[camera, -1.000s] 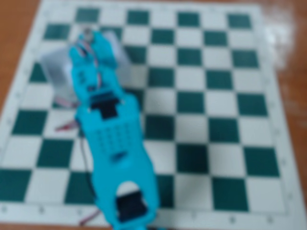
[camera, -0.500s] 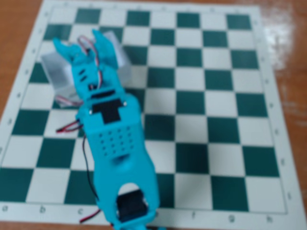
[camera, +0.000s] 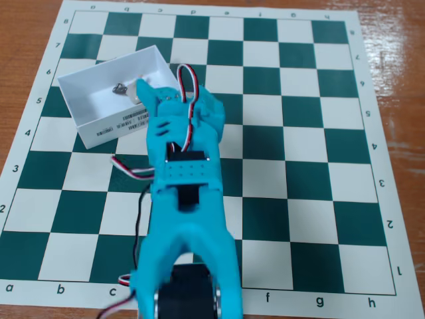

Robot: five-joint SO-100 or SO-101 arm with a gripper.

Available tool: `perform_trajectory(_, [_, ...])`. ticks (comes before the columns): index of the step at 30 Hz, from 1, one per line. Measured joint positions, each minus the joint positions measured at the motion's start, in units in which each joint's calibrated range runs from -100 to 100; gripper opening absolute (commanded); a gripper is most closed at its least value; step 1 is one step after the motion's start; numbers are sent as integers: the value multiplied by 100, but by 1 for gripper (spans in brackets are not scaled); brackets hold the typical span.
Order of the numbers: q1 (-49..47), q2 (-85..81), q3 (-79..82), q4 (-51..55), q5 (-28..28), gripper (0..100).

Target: Grab the toy horse and put it in the box.

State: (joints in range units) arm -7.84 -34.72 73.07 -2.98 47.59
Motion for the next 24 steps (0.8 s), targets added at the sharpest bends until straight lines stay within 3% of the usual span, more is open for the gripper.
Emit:
perform_trajectory(9, [321,-3889,2620,1427,-10,35])
perform_trajectory(19, [396,-5174,2656,4352,-57,35])
perform_trajectory(24, [403,-5668,2656,5315,-265,35])
